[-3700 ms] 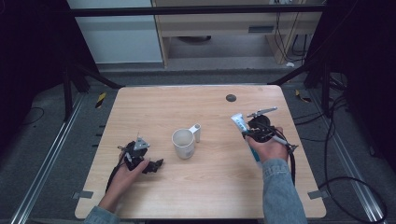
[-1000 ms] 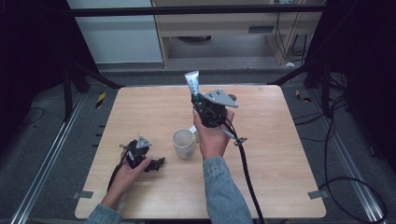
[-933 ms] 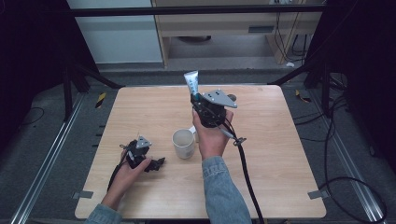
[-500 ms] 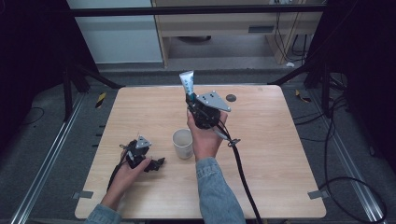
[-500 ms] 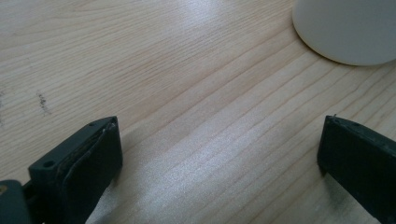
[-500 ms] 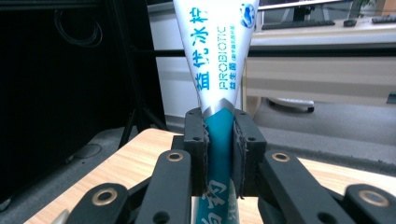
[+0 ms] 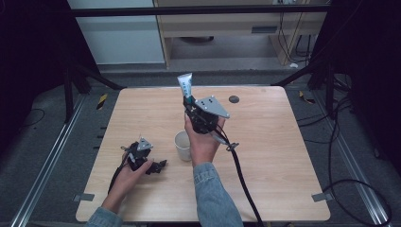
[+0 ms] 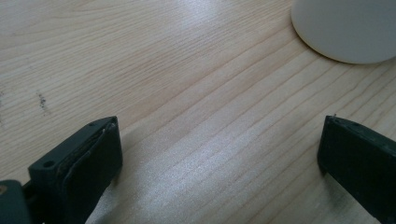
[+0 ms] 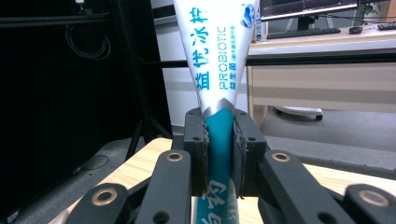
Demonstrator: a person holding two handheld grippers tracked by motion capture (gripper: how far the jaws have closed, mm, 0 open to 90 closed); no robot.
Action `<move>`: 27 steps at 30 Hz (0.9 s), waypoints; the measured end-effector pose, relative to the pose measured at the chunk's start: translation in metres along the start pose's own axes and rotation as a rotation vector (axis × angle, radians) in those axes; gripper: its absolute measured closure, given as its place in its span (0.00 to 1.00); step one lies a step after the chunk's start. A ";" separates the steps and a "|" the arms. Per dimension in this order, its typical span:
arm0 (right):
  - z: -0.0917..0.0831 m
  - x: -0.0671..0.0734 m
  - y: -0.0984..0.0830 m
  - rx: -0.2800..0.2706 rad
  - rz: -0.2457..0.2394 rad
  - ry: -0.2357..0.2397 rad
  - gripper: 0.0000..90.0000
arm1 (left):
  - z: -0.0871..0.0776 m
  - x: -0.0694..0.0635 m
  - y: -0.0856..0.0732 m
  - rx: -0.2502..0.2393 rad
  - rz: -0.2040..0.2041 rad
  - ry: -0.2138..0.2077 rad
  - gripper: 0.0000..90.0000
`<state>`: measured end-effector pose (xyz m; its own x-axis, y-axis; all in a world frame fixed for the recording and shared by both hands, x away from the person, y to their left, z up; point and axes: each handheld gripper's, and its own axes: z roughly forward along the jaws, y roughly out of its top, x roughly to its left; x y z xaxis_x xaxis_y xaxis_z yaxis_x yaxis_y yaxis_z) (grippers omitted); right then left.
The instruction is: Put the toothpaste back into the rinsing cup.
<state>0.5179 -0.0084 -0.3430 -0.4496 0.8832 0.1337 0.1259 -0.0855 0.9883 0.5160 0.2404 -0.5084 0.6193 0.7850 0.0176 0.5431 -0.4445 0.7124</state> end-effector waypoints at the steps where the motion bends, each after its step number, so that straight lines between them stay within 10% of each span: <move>1: 0.001 0.001 -0.001 -0.001 0.001 0.001 0.87 | 0.000 0.000 0.000 0.001 0.000 0.001 0.00; 27: 0.005 0.012 -0.025 0.001 -0.026 0.009 0.87 | -0.003 0.004 -0.003 0.000 0.018 -0.018 0.00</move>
<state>0.5141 0.0070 -0.3661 -0.4608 0.8808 0.1091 0.1148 -0.0627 0.9914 0.5146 0.2464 -0.5084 0.6393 0.7688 0.0182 0.5312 -0.4586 0.7123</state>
